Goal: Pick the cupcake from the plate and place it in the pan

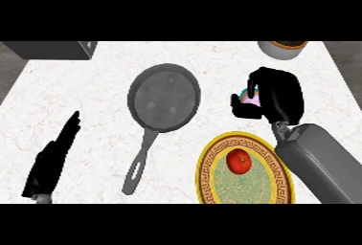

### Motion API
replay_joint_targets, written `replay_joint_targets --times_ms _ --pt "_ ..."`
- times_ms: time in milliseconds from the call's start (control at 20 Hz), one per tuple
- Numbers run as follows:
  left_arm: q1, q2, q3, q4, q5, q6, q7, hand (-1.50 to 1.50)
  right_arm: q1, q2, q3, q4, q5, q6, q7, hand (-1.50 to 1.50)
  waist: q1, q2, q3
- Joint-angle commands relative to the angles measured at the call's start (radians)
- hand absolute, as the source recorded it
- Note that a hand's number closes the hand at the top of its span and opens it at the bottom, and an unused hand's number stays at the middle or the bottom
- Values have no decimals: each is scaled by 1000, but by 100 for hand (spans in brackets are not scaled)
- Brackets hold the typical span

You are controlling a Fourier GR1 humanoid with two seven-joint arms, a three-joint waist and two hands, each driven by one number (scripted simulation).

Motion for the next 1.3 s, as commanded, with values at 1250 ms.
replay_joint_targets --times_ms 1250 --pt "-99 -52 -54 18 -43 -48 5 0 -574 453 -131 1073 -205 -95 -369 150 125 43 -1"
